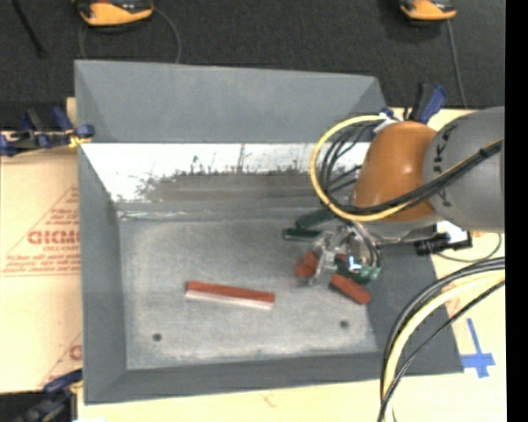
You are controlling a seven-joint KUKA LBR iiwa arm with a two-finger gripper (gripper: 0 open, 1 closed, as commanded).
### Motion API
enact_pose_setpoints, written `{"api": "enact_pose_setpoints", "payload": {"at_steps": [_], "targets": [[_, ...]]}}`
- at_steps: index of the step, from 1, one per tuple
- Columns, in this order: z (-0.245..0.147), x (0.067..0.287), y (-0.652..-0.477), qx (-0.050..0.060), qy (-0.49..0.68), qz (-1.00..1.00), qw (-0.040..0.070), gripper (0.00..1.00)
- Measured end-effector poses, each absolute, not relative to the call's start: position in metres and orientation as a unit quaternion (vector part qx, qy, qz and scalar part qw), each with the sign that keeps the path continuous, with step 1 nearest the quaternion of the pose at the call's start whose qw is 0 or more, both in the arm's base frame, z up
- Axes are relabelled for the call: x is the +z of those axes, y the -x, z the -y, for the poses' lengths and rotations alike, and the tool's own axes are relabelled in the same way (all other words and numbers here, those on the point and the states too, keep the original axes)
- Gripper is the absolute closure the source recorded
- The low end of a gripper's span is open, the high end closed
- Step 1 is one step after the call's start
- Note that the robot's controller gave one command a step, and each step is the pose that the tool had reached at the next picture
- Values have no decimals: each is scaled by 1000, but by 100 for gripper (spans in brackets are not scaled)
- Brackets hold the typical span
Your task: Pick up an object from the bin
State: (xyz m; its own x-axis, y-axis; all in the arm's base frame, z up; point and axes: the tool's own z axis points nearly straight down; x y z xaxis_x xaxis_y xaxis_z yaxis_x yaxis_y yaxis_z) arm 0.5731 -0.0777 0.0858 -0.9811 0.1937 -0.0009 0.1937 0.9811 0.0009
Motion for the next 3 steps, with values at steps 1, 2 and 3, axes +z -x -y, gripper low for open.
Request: {"api": "enact_pose_setpoints", "payload": {"at_steps": [1,2,3], "targets": [[99,71,-508,3,-149,-989,3,100],[78,142,-517,1,-136,-991,5,100],[63,219,-525,0,-103,-995,6,100]]}}
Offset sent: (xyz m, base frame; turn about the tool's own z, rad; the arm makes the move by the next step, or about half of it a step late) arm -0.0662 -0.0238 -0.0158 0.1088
